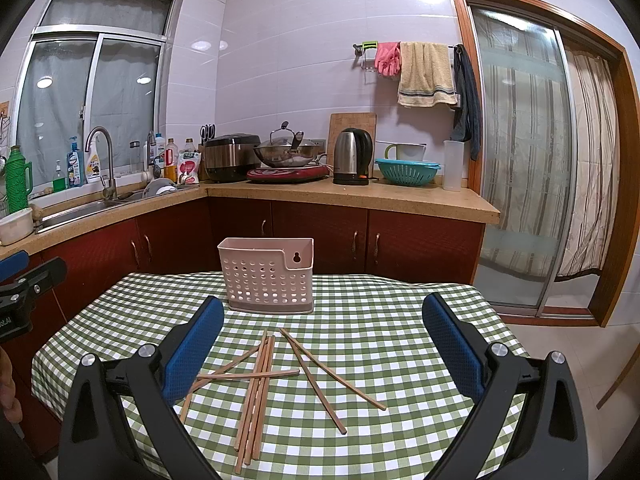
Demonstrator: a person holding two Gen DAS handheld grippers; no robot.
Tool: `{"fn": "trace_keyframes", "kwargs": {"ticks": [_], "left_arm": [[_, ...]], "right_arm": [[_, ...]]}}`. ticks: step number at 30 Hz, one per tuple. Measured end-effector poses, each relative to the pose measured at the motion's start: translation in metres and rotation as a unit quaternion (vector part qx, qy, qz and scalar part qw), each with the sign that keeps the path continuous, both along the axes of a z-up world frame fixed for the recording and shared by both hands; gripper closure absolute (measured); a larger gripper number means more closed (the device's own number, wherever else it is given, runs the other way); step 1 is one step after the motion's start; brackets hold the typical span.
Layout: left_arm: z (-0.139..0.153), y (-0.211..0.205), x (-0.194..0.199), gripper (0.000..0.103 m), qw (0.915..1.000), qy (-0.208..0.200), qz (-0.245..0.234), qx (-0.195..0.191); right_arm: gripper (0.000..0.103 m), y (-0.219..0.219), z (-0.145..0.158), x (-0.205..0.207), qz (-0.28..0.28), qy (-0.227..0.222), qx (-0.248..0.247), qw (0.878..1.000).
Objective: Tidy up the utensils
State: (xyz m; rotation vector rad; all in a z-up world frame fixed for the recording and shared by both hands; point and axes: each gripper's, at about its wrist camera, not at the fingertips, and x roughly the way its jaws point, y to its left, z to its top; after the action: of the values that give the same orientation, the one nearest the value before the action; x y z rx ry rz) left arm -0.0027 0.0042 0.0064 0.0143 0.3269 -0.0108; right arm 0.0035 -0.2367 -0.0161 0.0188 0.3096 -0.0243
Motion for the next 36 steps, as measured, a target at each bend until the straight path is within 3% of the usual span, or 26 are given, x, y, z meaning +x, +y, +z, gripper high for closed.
{"fn": "trace_keyframes", "kwargs": {"ticks": [18, 26, 36], "left_arm": [[-0.006, 0.003, 0.004, 0.004, 1.0, 0.007, -0.001, -0.003], [-0.042, 0.007, 0.033, 0.004, 0.9986, 0.05, -0.015, 0.004], [-0.104, 0.009, 0.076, 0.004, 0.9928, 0.114, -0.02, 0.03]], "right_arm": [[0.006, -0.001, 0.0, 0.001, 0.0, 0.003, 0.0, 1.0], [0.006, 0.002, -0.017, 0.017, 0.005, 0.03, 0.007, 1.0], [0.006, -0.008, -0.073, 0.058, 0.017, 0.1, 0.025, 0.995]]}}
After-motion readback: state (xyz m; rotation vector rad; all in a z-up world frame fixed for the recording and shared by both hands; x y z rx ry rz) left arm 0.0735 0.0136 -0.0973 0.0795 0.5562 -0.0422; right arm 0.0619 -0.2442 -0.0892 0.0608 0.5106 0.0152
